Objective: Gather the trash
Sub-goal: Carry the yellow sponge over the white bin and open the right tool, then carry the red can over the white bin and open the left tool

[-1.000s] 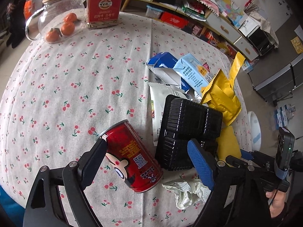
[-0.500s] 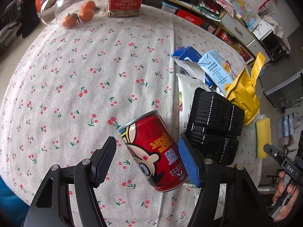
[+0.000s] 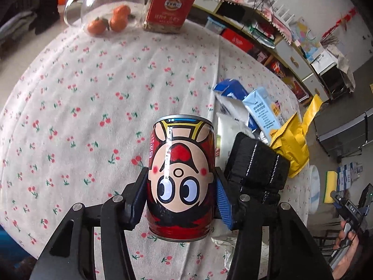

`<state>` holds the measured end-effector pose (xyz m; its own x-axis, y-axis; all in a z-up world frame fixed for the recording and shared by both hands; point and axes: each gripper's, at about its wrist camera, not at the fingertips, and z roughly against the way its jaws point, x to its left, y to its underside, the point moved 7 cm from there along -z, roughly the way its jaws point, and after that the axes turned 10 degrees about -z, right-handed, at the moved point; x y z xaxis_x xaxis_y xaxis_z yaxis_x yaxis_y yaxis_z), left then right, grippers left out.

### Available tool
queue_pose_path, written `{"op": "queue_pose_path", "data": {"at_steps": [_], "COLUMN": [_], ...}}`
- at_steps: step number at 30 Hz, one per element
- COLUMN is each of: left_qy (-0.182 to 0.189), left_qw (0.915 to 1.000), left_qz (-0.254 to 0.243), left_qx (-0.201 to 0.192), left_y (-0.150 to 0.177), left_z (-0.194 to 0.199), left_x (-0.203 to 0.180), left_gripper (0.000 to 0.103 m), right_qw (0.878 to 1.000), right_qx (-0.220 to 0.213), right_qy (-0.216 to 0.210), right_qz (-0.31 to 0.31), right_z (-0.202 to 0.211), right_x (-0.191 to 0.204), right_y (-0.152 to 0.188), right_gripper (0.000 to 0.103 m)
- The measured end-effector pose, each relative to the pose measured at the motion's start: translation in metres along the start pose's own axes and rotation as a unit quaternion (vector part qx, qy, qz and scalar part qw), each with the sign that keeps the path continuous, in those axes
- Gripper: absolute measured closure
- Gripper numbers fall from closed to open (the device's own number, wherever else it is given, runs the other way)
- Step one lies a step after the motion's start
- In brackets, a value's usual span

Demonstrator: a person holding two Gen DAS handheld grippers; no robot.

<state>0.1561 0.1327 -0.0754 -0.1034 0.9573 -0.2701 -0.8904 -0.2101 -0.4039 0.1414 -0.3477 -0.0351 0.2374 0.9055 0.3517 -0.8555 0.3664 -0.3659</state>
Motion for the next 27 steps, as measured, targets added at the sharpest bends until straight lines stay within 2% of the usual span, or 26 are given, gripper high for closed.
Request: {"op": "queue_pose_path", "data": {"at_steps": [4,7,12,19,22,27], "left_qy": [0.0,0.005,0.046,0.093,0.111,0.135], "left_qw": [0.9988,0.9966,0.9899,0.9741,0.9655,0.9522], "left_qz": [-0.039,-0.068,-0.119,-0.204,-0.235,-0.273], "left_qx": [-0.03,-0.046,-0.06,-0.033,-0.014,0.018], "left_y": [-0.017,-0.031,-0.037,-0.025,-0.011,0.012], "left_z": [0.019,0.027,0.04,0.026,0.01,-0.024], "left_x": [-0.023,-0.056,-0.129,-0.247,-0.293,-0.357], "left_gripper": [0.048,0.048,0.048,0.048,0.048,0.048], "right_qw": [1.0,0.998,0.994,0.991,0.99,0.989], "right_qx": [-0.015,-0.024,-0.009,-0.017,-0.018,-0.036], "right_qy": [0.021,0.046,0.062,0.052,0.044,0.057], "right_qz": [-0.014,-0.039,-0.091,-0.125,-0.133,-0.132], "right_z": [0.008,0.002,-0.012,-0.011,-0.005,0.014], "right_x": [-0.027,-0.059,-0.102,-0.128,-0.134,-0.149], "right_y": [-0.018,-0.027,-0.035,-0.04,-0.038,-0.034], "right_gripper": [0.051,0.051,0.051,0.045,0.028,0.028]}}
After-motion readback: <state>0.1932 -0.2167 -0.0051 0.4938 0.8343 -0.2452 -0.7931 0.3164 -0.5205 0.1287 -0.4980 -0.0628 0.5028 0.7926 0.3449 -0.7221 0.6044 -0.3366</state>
